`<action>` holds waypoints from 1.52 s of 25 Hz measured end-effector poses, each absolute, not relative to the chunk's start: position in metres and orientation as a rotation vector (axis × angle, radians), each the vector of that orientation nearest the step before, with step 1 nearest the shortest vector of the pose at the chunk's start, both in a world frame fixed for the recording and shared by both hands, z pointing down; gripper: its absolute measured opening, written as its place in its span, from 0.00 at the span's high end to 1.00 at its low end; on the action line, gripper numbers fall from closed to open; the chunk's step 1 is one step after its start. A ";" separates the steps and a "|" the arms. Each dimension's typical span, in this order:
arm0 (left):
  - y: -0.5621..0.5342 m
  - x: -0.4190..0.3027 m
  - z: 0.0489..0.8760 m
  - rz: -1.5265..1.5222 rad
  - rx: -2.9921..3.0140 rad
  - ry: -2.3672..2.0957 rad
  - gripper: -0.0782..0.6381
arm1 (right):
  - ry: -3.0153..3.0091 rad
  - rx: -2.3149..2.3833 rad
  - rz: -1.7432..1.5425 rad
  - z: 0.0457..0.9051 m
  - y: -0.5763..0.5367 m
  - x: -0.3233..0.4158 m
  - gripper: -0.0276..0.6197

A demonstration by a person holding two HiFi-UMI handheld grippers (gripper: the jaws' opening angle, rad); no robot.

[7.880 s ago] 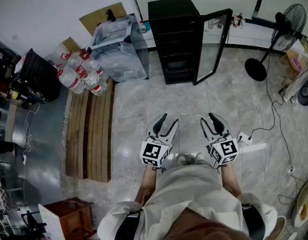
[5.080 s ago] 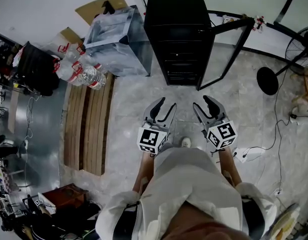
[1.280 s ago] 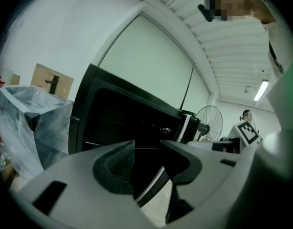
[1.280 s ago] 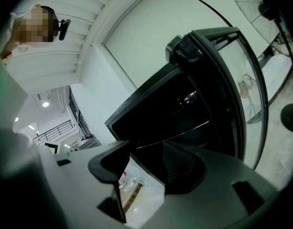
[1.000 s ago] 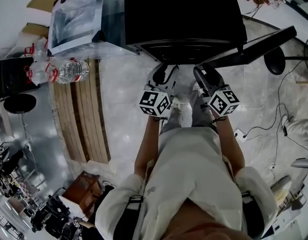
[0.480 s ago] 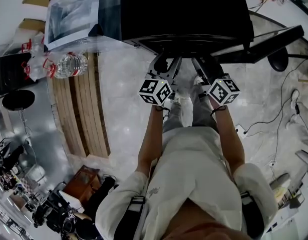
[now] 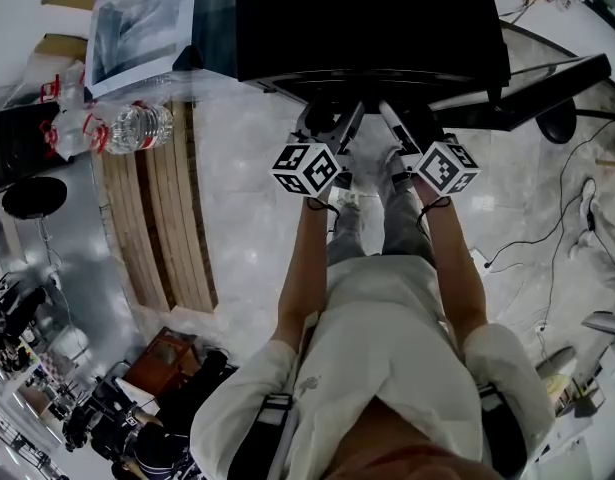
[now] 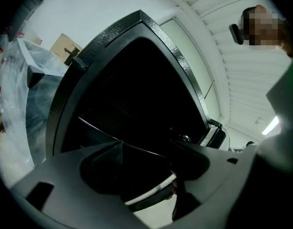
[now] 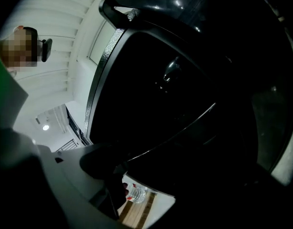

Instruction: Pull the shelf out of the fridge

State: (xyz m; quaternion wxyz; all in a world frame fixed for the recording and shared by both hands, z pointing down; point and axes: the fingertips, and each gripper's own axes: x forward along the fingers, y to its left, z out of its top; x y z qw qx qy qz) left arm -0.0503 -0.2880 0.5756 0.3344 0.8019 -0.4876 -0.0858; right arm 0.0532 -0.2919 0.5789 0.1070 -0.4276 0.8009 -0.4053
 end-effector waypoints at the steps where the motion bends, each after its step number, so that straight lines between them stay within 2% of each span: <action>1: -0.290 -0.051 0.577 -0.231 2.084 -1.271 0.47 | 2.344 -1.256 -1.201 0.580 -0.295 0.053 0.39; 7: -0.300 -0.051 0.582 -0.276 2.026 -1.269 0.44 | 2.259 -1.262 -1.259 0.586 -0.310 0.054 0.35; 26: -0.312 -0.057 0.592 -0.296 1.958 -1.310 0.44 | 2.223 -1.257 -1.267 0.593 -0.326 0.061 0.36; 38: -0.329 -0.053 0.604 -0.264 1.972 -1.357 0.45 | 2.234 -1.337 -1.221 0.602 -0.338 0.062 0.49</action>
